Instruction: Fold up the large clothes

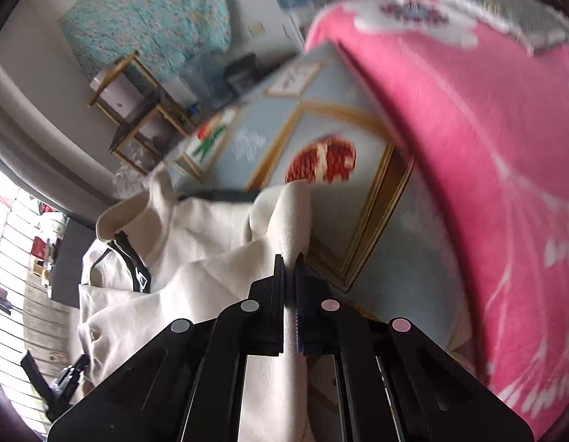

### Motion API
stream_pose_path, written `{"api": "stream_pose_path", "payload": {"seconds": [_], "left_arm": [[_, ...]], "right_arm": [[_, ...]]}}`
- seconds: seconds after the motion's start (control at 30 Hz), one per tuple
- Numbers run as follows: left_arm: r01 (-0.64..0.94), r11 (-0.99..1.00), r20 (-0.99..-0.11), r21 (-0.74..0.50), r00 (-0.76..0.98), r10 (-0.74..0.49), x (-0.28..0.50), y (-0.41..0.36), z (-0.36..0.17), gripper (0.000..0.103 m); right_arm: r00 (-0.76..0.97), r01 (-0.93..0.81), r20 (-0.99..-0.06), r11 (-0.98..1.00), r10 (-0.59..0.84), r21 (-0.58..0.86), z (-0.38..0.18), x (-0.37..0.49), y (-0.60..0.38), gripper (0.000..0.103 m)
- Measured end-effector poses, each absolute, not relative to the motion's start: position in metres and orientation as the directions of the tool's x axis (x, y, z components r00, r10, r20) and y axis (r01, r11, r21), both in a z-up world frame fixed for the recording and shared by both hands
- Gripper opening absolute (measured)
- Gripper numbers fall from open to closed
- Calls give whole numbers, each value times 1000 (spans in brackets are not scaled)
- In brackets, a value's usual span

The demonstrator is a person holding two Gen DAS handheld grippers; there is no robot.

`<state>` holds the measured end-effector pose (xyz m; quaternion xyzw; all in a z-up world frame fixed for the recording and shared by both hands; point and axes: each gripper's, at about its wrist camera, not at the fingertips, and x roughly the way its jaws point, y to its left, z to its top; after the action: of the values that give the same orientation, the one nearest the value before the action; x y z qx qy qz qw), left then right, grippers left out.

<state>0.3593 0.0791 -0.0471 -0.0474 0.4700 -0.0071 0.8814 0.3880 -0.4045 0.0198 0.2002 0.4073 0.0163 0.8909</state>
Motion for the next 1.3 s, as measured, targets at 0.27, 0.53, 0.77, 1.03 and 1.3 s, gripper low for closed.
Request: {"api": "stream_pose_path", "payload": {"seconds": [0.27,0.53,0.77,1.03,1.3], "left_arm": [[-15,993,-816,-117,572,-87,360,84,-44,7],[79,986,-732,-146,662,-162,347,82,-6,11],[78,995,-844,-64,528,-96,365,52,-49,22],[75,992,-777,-103,617,-127,304,79,5,47],[83,982,-788,-171,586,-187,188,111,8,64]], "right_arm": [[648,218,-755,926,97,307,1,394,-412,10],[745,58,-667,994,22,98,49,331,-362,36],[552,-136,-832,990,50,-31,-20,336,-296,42],[615,-111,-781,992,113,56,27,276,-308,78],[615,5,-777,985,132,171,8,143,-342,85]]}}
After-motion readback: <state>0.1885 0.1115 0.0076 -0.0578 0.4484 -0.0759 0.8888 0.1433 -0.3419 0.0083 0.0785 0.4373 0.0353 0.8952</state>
